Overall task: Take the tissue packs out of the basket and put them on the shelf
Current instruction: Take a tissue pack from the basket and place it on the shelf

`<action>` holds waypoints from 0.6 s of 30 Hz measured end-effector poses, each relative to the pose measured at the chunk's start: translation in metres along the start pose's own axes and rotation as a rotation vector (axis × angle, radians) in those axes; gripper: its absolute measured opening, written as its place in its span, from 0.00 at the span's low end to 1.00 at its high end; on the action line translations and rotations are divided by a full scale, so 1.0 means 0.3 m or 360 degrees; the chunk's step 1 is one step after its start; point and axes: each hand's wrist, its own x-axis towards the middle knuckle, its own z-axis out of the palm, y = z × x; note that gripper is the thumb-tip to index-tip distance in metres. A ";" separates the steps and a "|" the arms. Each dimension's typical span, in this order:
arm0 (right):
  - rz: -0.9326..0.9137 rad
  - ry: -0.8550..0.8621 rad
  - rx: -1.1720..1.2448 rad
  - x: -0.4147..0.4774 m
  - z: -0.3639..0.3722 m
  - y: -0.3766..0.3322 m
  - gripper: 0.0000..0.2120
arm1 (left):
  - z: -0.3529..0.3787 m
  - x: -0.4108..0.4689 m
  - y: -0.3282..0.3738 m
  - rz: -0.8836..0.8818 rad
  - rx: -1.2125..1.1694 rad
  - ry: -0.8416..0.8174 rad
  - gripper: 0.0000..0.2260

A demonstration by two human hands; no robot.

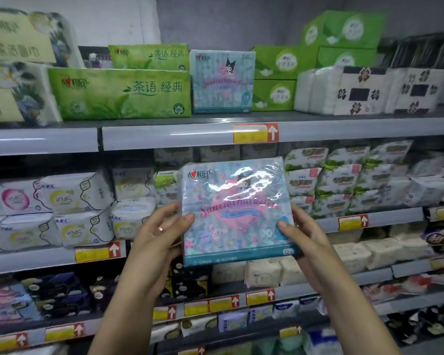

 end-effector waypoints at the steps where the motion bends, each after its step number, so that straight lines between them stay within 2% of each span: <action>1: 0.0000 -0.0009 -0.0003 0.013 -0.027 -0.009 0.43 | 0.026 0.010 -0.008 0.0015 -0.0014 0.0008 0.29; 3: -0.0003 -0.0023 -0.0015 0.040 -0.073 -0.032 0.43 | 0.076 0.030 -0.018 0.0028 -0.0026 0.0012 0.39; 4: -0.0004 -0.0023 -0.0021 0.052 -0.094 -0.044 0.43 | 0.100 0.039 -0.021 0.0036 -0.0030 0.0017 0.41; 7: -0.0001 -0.0040 -0.0032 0.086 -0.148 -0.074 0.47 | 0.164 0.064 -0.025 0.0069 -0.0053 0.0015 0.42; 13: -0.0024 -0.0105 -0.0052 0.141 -0.206 -0.103 0.43 | 0.227 0.092 -0.014 0.0081 -0.0025 0.0044 0.46; 18: -0.0052 -0.0161 -0.0018 0.186 -0.194 -0.127 0.44 | 0.236 0.116 0.031 0.0135 -0.0019 0.0057 0.44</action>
